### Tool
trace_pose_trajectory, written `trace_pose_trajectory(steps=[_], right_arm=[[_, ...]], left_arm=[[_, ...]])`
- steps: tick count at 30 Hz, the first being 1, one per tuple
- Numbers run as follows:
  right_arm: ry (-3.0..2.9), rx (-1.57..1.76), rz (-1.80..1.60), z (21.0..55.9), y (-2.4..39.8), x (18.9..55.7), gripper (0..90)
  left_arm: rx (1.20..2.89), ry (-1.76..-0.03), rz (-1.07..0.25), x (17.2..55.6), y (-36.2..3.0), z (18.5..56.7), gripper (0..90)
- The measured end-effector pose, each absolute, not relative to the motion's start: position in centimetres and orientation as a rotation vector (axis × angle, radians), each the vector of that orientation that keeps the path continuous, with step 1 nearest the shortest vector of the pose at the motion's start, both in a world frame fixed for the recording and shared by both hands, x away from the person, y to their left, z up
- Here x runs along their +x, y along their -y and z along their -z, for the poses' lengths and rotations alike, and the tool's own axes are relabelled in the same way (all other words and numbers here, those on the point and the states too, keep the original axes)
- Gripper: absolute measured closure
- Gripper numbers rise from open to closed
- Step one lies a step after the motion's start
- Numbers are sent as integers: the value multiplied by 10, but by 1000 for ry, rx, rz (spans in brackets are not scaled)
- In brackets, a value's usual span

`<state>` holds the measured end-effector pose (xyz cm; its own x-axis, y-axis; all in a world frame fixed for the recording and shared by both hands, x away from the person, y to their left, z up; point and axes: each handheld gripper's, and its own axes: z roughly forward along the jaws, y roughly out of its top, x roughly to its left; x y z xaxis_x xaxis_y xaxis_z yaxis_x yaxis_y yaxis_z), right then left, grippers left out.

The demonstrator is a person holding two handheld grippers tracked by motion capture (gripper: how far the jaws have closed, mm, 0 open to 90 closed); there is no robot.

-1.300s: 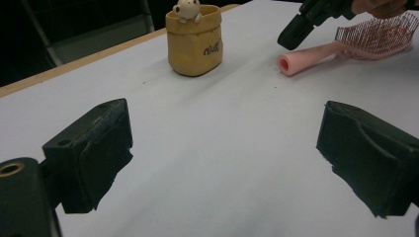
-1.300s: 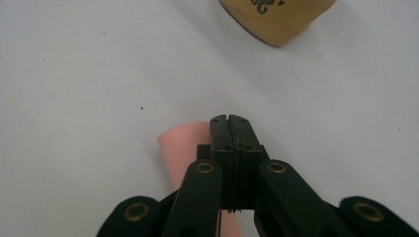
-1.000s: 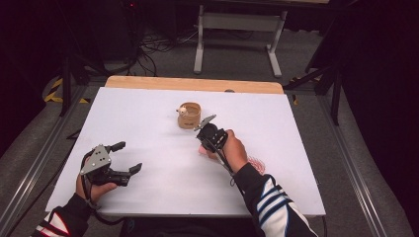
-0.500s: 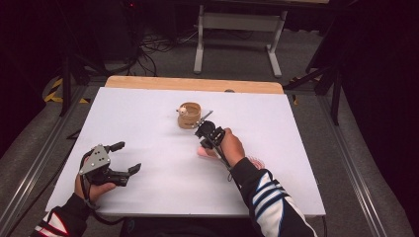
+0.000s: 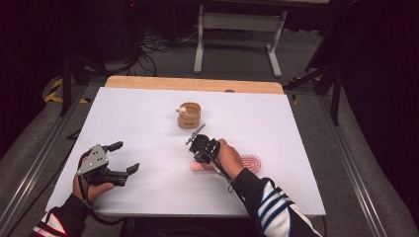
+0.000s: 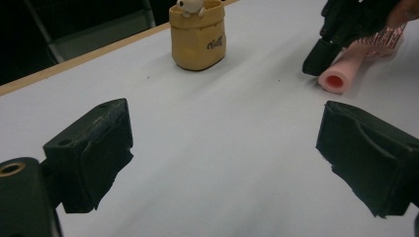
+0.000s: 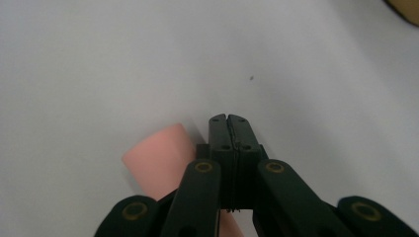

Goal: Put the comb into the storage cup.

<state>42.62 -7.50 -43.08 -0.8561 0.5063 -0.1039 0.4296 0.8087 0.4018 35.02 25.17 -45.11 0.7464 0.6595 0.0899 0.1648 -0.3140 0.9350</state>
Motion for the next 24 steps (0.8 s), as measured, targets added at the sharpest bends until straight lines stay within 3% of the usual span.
trace_pose_trajectory(steps=[24], right_arm=[[-2748, 713, -751, 442, 110, 381, 900]], left_arm=[[1907, -627, -538, 352, -242, 456, 84]])
